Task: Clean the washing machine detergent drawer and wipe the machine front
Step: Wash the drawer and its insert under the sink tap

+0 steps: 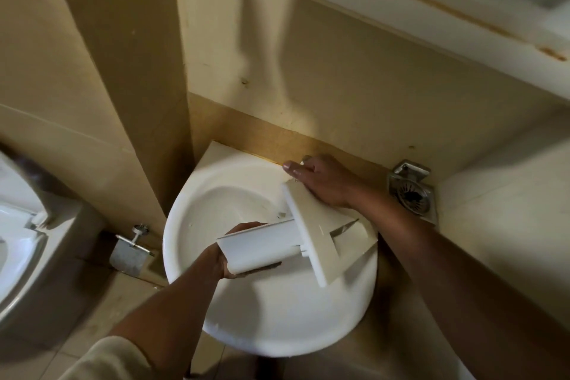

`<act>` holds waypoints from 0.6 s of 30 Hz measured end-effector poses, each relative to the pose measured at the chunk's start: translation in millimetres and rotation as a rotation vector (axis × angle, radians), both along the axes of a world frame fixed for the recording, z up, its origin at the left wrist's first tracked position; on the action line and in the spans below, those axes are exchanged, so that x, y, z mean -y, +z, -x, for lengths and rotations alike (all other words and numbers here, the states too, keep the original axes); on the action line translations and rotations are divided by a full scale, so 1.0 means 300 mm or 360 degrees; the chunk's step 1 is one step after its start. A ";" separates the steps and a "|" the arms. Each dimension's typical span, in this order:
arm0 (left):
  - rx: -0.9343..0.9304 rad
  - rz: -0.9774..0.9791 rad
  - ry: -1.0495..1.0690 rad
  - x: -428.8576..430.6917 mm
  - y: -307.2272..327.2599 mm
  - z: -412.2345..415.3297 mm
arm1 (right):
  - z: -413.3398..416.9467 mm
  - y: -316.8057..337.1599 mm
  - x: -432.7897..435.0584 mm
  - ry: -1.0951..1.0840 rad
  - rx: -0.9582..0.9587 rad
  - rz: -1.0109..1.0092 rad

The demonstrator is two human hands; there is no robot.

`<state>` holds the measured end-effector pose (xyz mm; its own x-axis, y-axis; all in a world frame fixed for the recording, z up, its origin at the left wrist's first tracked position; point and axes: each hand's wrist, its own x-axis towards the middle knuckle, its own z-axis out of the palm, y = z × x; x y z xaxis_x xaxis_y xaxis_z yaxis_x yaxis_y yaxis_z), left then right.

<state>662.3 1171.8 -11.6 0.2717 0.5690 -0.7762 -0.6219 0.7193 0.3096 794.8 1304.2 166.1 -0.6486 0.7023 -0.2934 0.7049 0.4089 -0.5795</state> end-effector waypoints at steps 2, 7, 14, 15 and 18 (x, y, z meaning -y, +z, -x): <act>-0.0059 -0.0099 0.0016 0.004 -0.007 -0.001 | -0.008 -0.026 0.004 -0.0176 -0.0125 0.0017; 0.0075 -0.0248 0.0452 0.008 0.016 0.040 | -0.035 -0.048 0.025 -0.0581 -0.0315 0.0111; -0.0084 -0.0165 0.0768 0.030 0.019 0.075 | -0.082 -0.092 0.058 -0.0904 -0.0418 0.0261; -0.0103 -0.0131 0.0838 0.035 0.018 0.084 | -0.082 -0.092 0.066 -0.0882 -0.0388 0.0236; -0.0345 -0.0035 0.0902 0.065 0.009 0.100 | -0.064 -0.102 0.085 -0.0865 -0.0332 0.0143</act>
<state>632.2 1152.4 -8.8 -0.2414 0.5955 -0.7662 -0.8274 0.2862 0.4831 813.9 1278.6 135.5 -0.2529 0.9284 -0.2723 0.6671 -0.0366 -0.7441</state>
